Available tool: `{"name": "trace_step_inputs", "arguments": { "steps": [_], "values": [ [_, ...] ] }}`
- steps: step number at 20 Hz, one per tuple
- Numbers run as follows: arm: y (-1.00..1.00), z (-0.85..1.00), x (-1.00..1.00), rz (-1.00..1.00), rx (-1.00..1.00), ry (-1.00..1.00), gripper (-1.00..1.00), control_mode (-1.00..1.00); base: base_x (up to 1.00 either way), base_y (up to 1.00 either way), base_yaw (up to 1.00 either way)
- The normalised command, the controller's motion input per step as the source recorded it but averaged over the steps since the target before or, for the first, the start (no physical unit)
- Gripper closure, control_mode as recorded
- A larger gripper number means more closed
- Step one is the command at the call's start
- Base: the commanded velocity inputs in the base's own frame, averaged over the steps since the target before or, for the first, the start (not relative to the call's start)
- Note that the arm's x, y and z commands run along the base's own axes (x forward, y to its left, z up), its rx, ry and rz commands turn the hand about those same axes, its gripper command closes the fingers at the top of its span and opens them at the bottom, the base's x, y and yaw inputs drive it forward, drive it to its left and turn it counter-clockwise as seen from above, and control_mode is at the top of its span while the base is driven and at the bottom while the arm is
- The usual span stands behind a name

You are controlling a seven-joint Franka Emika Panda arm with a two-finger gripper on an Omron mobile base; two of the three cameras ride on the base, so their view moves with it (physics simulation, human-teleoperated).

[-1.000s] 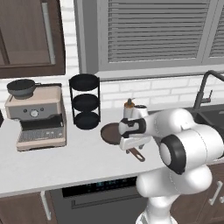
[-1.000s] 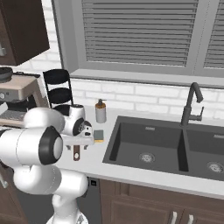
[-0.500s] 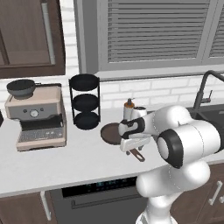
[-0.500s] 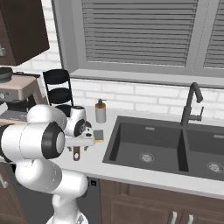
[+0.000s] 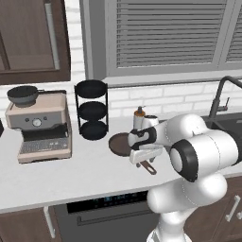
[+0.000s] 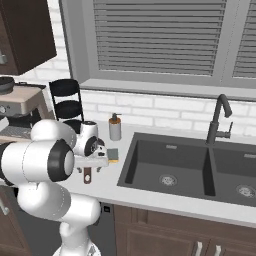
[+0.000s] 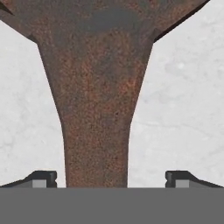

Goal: Pick the pan and sponge and place them into the sink. Then turn on the water.

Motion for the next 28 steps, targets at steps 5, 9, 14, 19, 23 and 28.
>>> {"name": "trace_step_inputs", "arguments": {
  "steps": [5,9,14,19,23,28],
  "values": [
    [0.0,0.0,0.0,0.0,0.0,0.0,1.0,-1.0,0.0,0.0,0.0],
    [0.0,0.0,0.0,0.0,0.0,0.0,1.0,-1.0,0.0,0.0,0.0],
    [0.0,0.0,0.0,0.0,0.0,0.0,1.0,-1.0,0.0,0.0,0.0],
    [0.0,0.0,0.01,0.0,0.0,0.0,1.0,-1.0,0.0,0.0,0.0],
    [0.0,0.02,0.0,0.0,0.0,0.0,1.0,-1.0,0.0,0.0,0.0],
    [-0.01,0.37,-0.1,0.0,-0.02,-0.04,1.0,-1.0,0.0,0.0,0.0]
  ]
}}
